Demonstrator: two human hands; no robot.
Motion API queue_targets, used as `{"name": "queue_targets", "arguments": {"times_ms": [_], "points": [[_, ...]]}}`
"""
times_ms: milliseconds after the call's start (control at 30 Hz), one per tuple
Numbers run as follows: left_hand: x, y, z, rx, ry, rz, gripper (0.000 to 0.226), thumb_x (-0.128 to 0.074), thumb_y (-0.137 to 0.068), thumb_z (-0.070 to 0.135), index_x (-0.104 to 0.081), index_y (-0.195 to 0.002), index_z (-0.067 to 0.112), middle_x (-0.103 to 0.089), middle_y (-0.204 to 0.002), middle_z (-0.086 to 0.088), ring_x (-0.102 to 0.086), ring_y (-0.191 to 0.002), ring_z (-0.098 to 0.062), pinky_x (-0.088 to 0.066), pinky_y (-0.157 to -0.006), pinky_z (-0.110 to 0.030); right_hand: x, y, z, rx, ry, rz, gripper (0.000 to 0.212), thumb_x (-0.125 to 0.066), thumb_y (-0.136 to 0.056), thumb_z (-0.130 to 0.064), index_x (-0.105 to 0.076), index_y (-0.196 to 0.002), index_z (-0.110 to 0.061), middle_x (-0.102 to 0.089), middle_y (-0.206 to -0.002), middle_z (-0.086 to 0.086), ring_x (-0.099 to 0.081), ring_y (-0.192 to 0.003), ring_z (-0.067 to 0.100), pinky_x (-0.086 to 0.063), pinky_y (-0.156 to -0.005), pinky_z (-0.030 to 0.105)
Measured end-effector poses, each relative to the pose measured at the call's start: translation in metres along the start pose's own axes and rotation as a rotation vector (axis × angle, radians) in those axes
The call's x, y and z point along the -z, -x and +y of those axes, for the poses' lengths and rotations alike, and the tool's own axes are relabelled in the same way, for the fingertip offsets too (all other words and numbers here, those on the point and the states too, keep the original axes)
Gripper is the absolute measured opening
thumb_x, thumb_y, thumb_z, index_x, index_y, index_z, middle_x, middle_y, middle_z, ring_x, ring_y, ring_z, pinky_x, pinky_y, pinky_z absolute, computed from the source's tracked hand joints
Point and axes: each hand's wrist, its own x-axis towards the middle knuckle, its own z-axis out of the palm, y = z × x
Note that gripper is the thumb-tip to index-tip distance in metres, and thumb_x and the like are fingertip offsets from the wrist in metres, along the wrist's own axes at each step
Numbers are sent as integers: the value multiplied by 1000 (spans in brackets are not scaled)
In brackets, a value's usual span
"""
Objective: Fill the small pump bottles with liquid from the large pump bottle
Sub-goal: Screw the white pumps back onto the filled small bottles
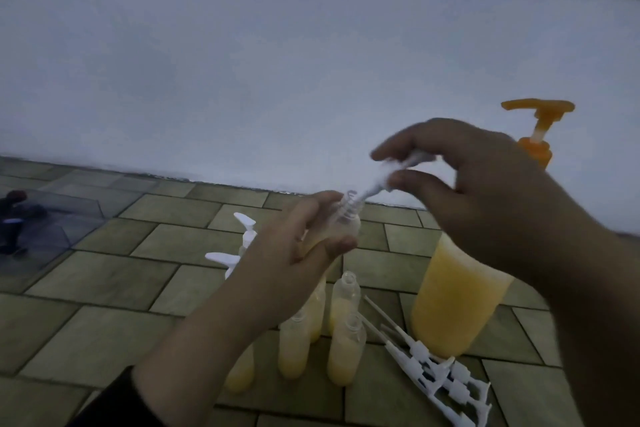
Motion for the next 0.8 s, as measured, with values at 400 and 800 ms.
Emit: {"name": "queue_targets", "arguments": {"times_ms": [400,800], "points": [[-4,5,28,262,590,104,54,-37,-80,51,-65,-85,6,-71,-74,-10,-64,-55,-13,-50,-47,-21,-40,-22,2,-325,-1107,-63,32,-71,-67,-8,-68,-99,-5,-71,-98,13,-68,-93,22,-52,-91,34],[-11,6,39,303,592,189,56,-35,-74,57,-64,-76,9,-65,-61,-5,-59,-46,-8,-47,-42,-16,-51,-13,4,-444,-1246,-41,50,-69,-70,-31,-64,-110,0,-70,-101,16,-61,-104,37,-38,-103,49]]}}
